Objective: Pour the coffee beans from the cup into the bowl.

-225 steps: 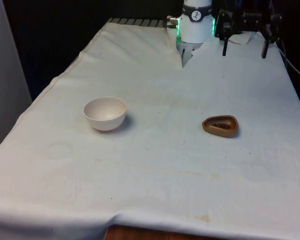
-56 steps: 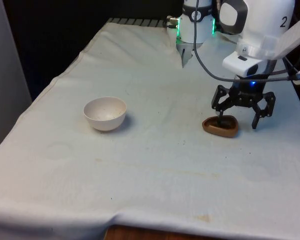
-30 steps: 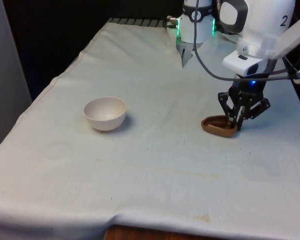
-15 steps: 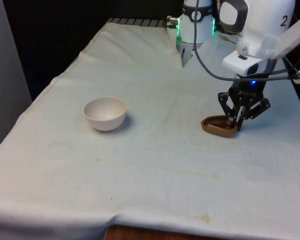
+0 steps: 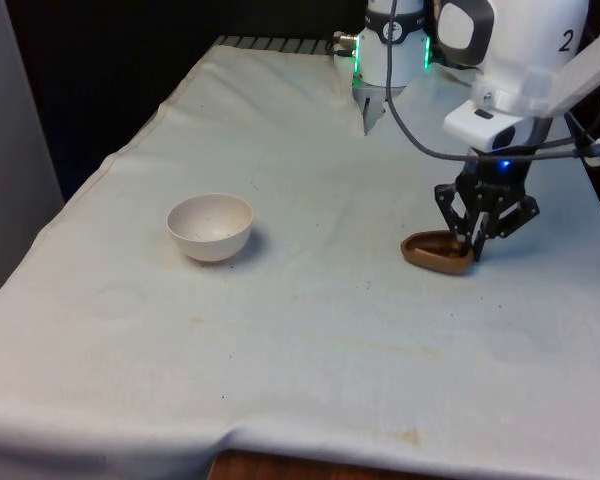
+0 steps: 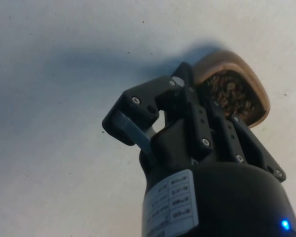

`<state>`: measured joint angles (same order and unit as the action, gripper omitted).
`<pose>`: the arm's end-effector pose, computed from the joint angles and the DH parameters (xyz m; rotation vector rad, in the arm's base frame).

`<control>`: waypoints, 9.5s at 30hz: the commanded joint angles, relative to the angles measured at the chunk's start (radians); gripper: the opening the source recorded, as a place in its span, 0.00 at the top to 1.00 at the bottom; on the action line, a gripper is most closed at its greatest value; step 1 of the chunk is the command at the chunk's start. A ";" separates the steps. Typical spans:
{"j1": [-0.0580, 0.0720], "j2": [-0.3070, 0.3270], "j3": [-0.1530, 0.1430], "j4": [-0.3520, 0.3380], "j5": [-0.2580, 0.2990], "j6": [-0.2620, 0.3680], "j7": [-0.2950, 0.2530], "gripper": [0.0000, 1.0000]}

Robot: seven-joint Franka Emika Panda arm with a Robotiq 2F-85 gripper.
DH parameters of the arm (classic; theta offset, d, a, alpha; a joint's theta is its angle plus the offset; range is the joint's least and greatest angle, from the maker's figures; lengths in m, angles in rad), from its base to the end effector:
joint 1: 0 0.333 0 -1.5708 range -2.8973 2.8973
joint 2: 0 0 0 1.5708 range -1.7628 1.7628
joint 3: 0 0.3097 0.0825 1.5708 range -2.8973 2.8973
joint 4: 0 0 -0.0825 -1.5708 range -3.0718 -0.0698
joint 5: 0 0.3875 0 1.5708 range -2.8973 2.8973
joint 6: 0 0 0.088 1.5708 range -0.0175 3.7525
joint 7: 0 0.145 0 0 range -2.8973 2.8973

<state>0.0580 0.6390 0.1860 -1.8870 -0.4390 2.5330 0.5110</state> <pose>0.6162 0.1488 0.1259 3.0156 0.0811 0.1253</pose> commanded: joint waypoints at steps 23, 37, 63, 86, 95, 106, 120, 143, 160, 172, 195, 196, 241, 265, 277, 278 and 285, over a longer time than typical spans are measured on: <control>-0.013 -0.059 0.009 -0.010 0.013 -0.006 -0.011 0.99; -0.006 -0.082 0.001 -0.003 0.002 -0.010 -0.003 0.99; -0.015 -0.148 0.008 -0.009 0.013 -0.027 -0.013 0.99; -0.048 -0.216 0.002 -0.040 0.017 -0.028 -0.038 0.99; -0.051 -0.231 -0.016 -0.045 0.004 -0.031 -0.039 0.99; -0.070 -0.266 -0.029 -0.074 0.020 -0.025 -0.073 0.99; -0.085 -0.293 -0.055 -0.094 0.064 -0.014 -0.126 0.99; -0.092 -0.323 -0.115 -0.105 0.199 -0.011 -0.263 0.99; -0.084 -0.324 -0.197 -0.091 0.227 -0.022 -0.340 0.99; -0.094 -0.318 -0.241 -0.060 0.301 -0.058 -0.442 0.99; -0.087 -0.312 -0.304 -0.059 0.501 -0.077 -0.617 0.99; -0.096 -0.313 -0.295 -0.061 0.525 -0.079 -0.636 0.99; -0.110 -0.226 -0.428 -0.006 0.933 -0.149 -1.007 0.99; -0.107 -0.175 -0.485 0.028 1.057 -0.197 -1.104 0.99; -0.116 -0.138 -0.517 0.060 1.161 -0.245 -1.193 0.99; -0.116 -0.137 -0.519 0.061 1.167 -0.247 -1.198 0.99; -0.119 -0.134 -0.523 0.063 1.198 -0.259 -1.220 0.99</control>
<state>-0.0520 0.5020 -0.3450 -1.8310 0.7590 2.2810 -0.7090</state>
